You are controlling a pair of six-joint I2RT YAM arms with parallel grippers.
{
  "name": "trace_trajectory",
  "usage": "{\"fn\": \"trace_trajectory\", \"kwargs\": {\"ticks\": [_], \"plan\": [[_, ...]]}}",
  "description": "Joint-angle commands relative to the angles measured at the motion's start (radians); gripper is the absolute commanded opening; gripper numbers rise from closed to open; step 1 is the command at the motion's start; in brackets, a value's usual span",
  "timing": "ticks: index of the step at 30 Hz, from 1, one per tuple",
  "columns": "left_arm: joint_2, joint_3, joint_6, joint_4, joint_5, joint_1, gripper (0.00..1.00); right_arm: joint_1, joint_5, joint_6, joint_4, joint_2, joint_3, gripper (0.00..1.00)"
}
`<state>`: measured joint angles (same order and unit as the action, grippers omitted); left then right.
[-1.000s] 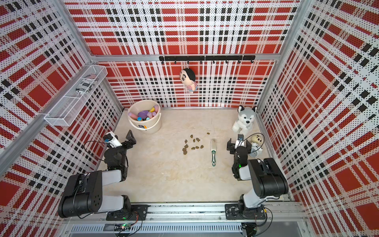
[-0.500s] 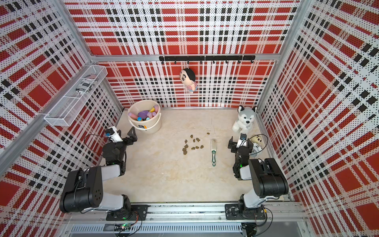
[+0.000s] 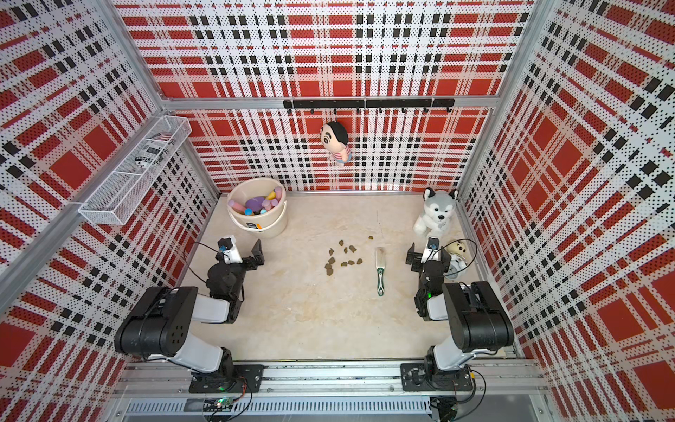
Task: Brush the soil off the hand trowel and place it into the bucket
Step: Reset both arms
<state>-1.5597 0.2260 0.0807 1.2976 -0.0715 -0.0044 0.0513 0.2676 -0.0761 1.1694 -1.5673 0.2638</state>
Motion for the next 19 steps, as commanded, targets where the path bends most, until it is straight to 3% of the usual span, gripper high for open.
{"fn": "trace_trajectory", "kwargs": {"ticks": [1,19], "plan": [[-0.005,-0.016,-0.025,0.078,-0.103,0.011,0.98,0.007,-0.003,-0.005,0.013,-0.005,0.014,1.00],[-0.017,-0.020,-0.025,0.112,-0.103,0.009,0.98,0.007,0.000,-0.007,0.014,-0.003,0.012,1.00]]}}
